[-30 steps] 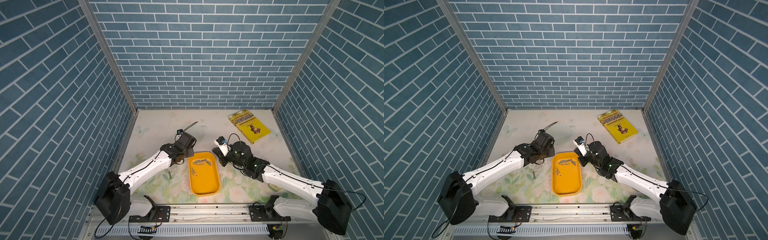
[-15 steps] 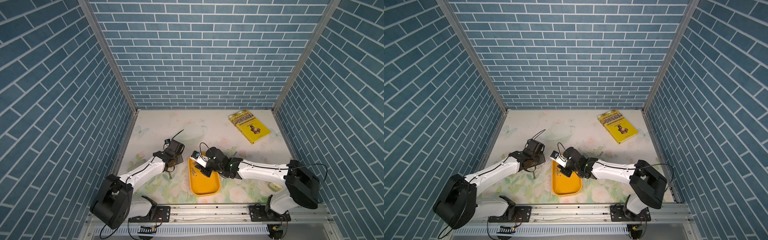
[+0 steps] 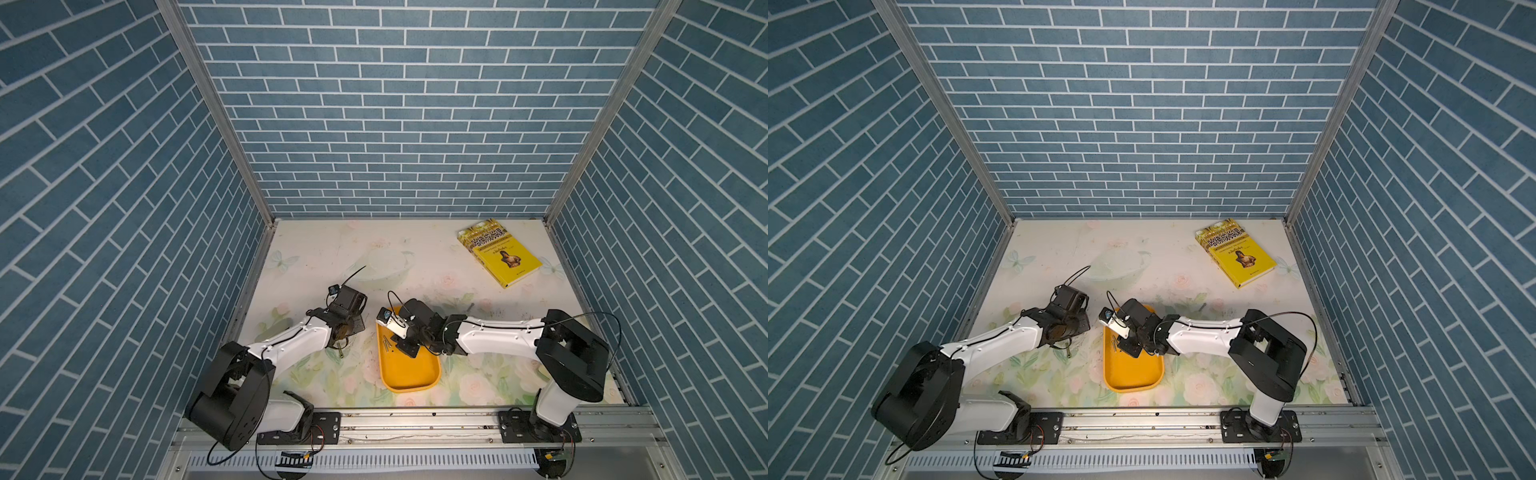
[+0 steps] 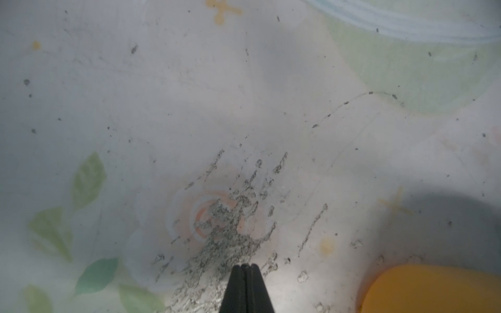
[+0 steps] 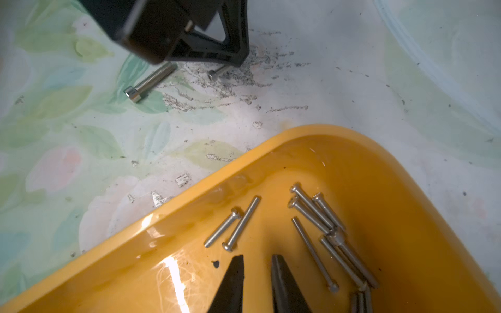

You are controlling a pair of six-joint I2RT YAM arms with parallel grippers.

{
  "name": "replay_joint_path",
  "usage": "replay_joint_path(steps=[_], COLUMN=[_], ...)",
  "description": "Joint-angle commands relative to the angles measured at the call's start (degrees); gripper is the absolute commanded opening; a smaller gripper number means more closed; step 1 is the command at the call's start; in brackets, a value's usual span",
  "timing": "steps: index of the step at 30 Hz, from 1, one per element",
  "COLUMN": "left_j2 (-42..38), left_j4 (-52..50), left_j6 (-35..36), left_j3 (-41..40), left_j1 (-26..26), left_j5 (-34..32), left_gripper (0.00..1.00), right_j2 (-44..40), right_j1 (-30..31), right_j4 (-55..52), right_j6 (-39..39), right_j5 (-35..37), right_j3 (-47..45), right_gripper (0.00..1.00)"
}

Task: Take out the screws from the storage box
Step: Place the screw at the center of the board.

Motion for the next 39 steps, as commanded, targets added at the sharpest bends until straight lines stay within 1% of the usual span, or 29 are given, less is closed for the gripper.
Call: replay_joint_path(steps=[1,5,8,12,20,23,29,30,32,36,39], left_j2=[1.03,1.29,1.38,1.06,-0.47,-1.20,-2.87,-3.21,-4.03,-5.78,-7.23], left_j4=[0.59,0.86,0.88,1.17,0.86,0.78,0.20,0.10,-0.25,-0.69,-0.89], left_j6=[0.20,0.07,0.05,-0.12,-0.27,-0.27,-0.34,-0.20,-0.22,-0.12,-0.14], left_j3=[-1.65,-2.81,-3.19,-3.95,-4.70,-4.71,-4.44,-4.36,-4.35,-4.27,-4.33], left_j1=[0.60,0.72,0.72,1.04,1.24,1.23,1.21,1.18,1.22,1.17,1.23], left_j5=[-0.54,-0.58,-0.84,-1.26,-1.31,-1.28,-1.11,-1.13,-1.33,-1.79,-2.12], left_gripper=[0.00,0.01,0.05,0.15,0.29,0.33,0.37,0.40,0.49,0.56,0.58], right_j2=[1.27,2.84,3.82,5.39,8.30,9.25,10.57,10.68,10.97,11.70,12.49], right_j1=[0.70,1.35,1.74,1.93,1.93,1.93,1.93,1.93,1.93,1.93,1.93], right_j4=[-1.38,-2.34,-2.33,-2.90,-3.38,-4.20,-6.72,-7.33,-8.84,-11.12,-12.67], right_j6=[1.87,1.90,2.10,2.48,3.07,3.22,4.18,4.52,5.35,6.53,7.23], right_j5=[-0.30,0.00,0.42,1.39,2.19,3.18,6.82,7.59,8.90,10.24,10.43], right_j3=[2.08,3.24,3.59,4.20,5.01,5.67,6.83,7.01,7.59,8.79,9.95], right_gripper=[0.23,0.23,0.22,0.23,0.22,0.22,0.20,0.20,0.19,0.19,0.20])
